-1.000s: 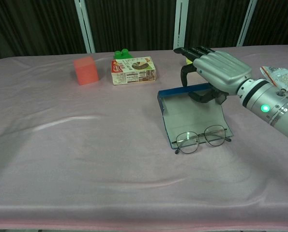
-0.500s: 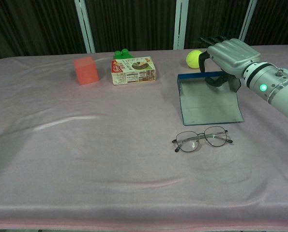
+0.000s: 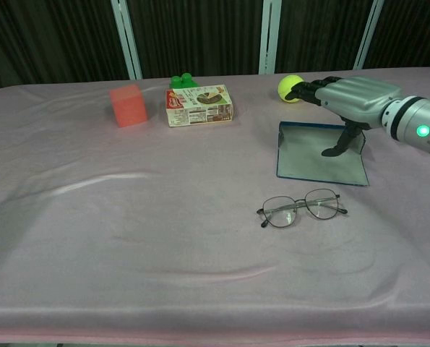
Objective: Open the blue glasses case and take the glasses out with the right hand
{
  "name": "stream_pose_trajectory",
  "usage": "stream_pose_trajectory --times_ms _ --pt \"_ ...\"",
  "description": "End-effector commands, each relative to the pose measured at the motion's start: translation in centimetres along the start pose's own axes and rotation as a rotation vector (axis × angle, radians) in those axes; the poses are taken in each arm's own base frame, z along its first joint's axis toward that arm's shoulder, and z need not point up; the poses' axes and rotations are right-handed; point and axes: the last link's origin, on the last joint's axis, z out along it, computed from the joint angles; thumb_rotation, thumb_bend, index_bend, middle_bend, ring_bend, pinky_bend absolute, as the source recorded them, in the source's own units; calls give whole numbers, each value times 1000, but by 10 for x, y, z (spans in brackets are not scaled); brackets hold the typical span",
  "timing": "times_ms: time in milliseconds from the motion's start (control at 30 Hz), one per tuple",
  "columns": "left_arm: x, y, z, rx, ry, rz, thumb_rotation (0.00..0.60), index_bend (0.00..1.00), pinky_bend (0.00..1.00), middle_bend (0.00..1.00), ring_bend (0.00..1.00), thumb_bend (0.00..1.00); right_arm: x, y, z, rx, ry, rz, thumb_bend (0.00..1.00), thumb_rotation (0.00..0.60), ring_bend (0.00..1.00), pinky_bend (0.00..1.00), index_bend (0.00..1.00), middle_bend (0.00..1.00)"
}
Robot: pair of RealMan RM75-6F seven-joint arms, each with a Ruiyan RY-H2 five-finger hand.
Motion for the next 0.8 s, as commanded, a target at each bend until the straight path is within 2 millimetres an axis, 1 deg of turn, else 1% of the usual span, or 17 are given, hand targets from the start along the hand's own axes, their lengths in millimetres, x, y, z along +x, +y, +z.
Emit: stream_pose_trajectory --times_ms 33,67,133,200,300,400,600,800 --pt "0 0 -1 0 2 0 600 0 0 0 0 399 20 -6 -53 148 -10 -2 318 600 0 0 284 0" --pt "0 0 -1 0 3 0 600 0 0 0 0 399 23 -8 -61 173 -10 -9 319 600 0 0 341 0" --pt "1 1 -2 0 4 0 600 0 0 0 0 400 26 -10 -71 200 -7 -30 319 600 0 0 423 0" --pt "1 1 -3 -3 5 -3 600 0 0 0 0 400 27 -11 -79 216 -16 -40 324 600 0 0 475 0" --pt "1 2 -3 -7 6 -6 600 0 0 0 0 400 24 -14 -83 226 -51 -22 368 600 0 0 526 0" --pt "1 2 -4 -10 6 -4 600 0 0 0 0 399 20 -17 -80 229 -83 -11 403 600 0 0 552 0" --pt "0 3 -4 -15 2 -1 600 0 0 0 0 399 4 -32 -66 232 -155 78 420 600 0 0 571 0" --pt "2 2 -5 -8 15 -3 600 0 0 0 0 398 -5 -44 -55 245 -167 90 436 600 0 0 581 0"
